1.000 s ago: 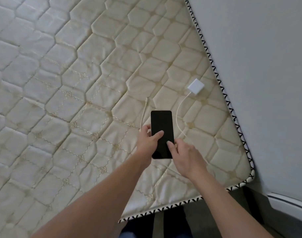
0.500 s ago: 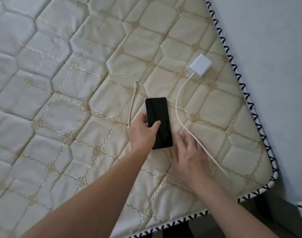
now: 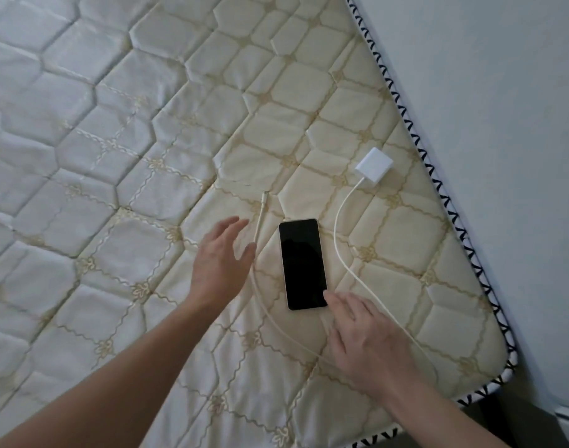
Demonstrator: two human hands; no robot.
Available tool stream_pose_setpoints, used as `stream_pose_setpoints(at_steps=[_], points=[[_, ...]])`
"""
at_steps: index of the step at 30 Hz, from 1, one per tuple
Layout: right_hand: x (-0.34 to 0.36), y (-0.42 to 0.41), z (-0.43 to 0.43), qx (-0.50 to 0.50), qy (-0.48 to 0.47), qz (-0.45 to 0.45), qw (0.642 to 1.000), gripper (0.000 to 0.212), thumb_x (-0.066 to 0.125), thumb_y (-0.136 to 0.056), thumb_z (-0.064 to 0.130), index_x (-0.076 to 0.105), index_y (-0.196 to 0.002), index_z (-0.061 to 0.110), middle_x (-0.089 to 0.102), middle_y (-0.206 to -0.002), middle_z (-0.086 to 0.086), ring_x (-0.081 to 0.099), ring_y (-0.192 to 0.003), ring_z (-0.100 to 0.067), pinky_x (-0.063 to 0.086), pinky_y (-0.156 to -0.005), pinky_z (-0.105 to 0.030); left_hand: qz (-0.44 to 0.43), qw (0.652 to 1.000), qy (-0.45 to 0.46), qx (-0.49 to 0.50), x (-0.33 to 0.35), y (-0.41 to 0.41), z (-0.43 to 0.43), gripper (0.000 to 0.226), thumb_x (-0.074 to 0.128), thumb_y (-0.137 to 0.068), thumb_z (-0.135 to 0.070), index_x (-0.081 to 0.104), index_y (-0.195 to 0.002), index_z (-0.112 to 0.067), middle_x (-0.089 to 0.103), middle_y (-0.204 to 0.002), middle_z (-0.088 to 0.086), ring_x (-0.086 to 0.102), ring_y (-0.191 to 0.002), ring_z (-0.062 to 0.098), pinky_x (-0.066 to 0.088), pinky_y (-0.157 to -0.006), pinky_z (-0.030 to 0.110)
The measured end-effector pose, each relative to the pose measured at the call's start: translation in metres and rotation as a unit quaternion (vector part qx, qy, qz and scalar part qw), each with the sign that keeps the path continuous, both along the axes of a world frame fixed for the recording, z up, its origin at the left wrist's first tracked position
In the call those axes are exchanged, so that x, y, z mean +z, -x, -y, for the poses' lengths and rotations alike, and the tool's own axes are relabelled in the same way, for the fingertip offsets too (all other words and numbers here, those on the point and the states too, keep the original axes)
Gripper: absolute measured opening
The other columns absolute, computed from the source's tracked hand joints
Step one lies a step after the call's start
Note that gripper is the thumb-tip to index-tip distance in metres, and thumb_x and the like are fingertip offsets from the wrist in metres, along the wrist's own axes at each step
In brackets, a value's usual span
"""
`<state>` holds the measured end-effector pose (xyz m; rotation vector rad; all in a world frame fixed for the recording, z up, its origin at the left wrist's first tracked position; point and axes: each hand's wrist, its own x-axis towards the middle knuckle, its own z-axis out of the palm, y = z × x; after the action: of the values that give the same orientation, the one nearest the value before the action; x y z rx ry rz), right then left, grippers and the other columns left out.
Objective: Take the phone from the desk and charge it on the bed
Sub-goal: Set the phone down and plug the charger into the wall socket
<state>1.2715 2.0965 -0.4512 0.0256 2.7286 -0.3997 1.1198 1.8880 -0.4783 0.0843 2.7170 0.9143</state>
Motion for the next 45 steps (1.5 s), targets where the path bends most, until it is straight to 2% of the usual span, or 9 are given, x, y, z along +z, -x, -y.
stream_pose_setpoints(at_steps=[3,6,9,15,27,31,37,40,45], points=[[0.019,0.031,-0.005,0.005,-0.009,-0.080,0.997,0.039,0.047,-0.088,0.027,0.059,-0.124,0.019,0.063,-0.100,0.004,0.061,-0.090,-0.016,0.056,-0.063,-0.031,0.014,0.988,0.131,-0.085,-0.008,0.030,0.021,0.066,0.055,-0.090,-0.051,0.036,-0.150,-0.034,0.027,-0.163,-0.003,0.028,-0.147,0.026,0.034,-0.113,0.055],[0.023,0.076,-0.021,-0.042,-0.034,-0.122,0.991,0.030,0.051,-0.090,0.028,0.059,-0.116,0.017,0.062,-0.097,0.001,0.059,-0.085,-0.021,0.054,-0.064,-0.034,0.109,0.952,0.235,-0.161,-0.018,0.050,0.034,0.089,0.057,-0.082,-0.069,0.004,-0.152,-0.052,-0.010,-0.166,-0.016,-0.005,-0.154,0.020,0.019,-0.112,0.071],[0.010,0.121,-0.042,-0.132,-0.045,-0.106,0.984,0.031,0.049,-0.092,0.034,0.054,-0.116,0.015,0.060,-0.104,-0.005,0.058,-0.090,-0.027,0.050,-0.065,-0.036,0.144,0.944,0.236,-0.180,-0.027,0.054,0.038,0.101,0.058,-0.074,-0.078,-0.008,-0.148,-0.058,-0.024,-0.162,-0.019,-0.017,-0.152,0.021,0.014,-0.108,0.079],[-0.027,0.185,-0.068,-0.246,-0.075,-0.070,0.964,0.051,0.048,-0.093,0.048,0.044,-0.123,0.007,0.055,-0.115,-0.018,0.055,-0.102,-0.037,0.048,-0.073,-0.043,0.139,0.951,0.220,-0.171,-0.026,0.054,0.037,0.101,0.062,-0.075,-0.074,-0.004,-0.150,-0.057,-0.023,-0.162,-0.021,-0.018,-0.152,0.019,0.016,-0.109,0.079],[-0.064,0.240,-0.063,-0.340,-0.173,-0.032,0.924,0.103,0.045,-0.082,0.075,0.017,-0.148,0.000,0.044,-0.130,-0.021,0.054,-0.108,-0.038,0.039,-0.066,-0.041,0.144,0.949,0.219,-0.176,-0.028,0.056,0.037,0.102,0.062,-0.078,-0.071,-0.009,-0.149,-0.055,-0.027,-0.161,-0.020,-0.024,-0.150,0.020,0.017,-0.108,0.079],[-0.065,0.256,-0.069,-0.340,-0.162,-0.029,0.926,0.084,0.052,-0.085,0.068,0.034,-0.131,0.000,0.050,-0.121,-0.023,0.057,-0.103,-0.041,0.037,-0.064,-0.039,0.139,0.951,0.213,-0.176,-0.032,0.055,0.039,0.103,0.064,-0.077,-0.069,-0.009,-0.149,-0.056,-0.028,-0.160,-0.021,-0.025,-0.150,0.020,0.016,-0.108,0.080],[-0.051,0.256,-0.083,-0.271,-0.147,-0.019,0.951,0.041,0.062,-0.085,0.030,0.050,-0.107,-0.003,0.061,-0.107,-0.024,0.060,-0.094,-0.041,0.038,-0.065,-0.036,0.134,0.953,0.212,-0.172,-0.032,0.054,0.038,0.104,0.065,-0.076,-0.069,-0.008,-0.149,-0.056,-0.026,-0.161,-0.020,-0.025,-0.150,0.019,0.018,-0.106,0.081],[-0.041,0.247,-0.091,-0.285,-0.082,-0.027,0.955,0.028,0.062,-0.082,0.029,0.052,-0.090,0.004,0.063,-0.098,-0.022,0.055,-0.084,-0.035,0.036,-0.065,-0.035,0.132,0.953,0.213,-0.172,-0.032,0.055,0.038,0.104,0.066,-0.075,-0.069,-0.007,-0.149,-0.057,-0.024,-0.162,-0.021,-0.024,-0.150,0.019,0.019,-0.106,0.081],[-0.018,0.209,-0.088,-0.321,0.012,-0.079,0.944,0.034,0.053,-0.089,0.050,0.054,-0.092,0.016,0.056,-0.082,-0.005,0.053,-0.078,-0.029,0.039,-0.064,-0.034,0.133,0.951,0.219,-0.172,-0.037,0.056,0.042,0.107,0.065,-0.072,-0.074,-0.008,-0.148,-0.059,-0.024,-0.162,-0.021,-0.023,-0.150,0.020,0.019,-0.105,0.082]])
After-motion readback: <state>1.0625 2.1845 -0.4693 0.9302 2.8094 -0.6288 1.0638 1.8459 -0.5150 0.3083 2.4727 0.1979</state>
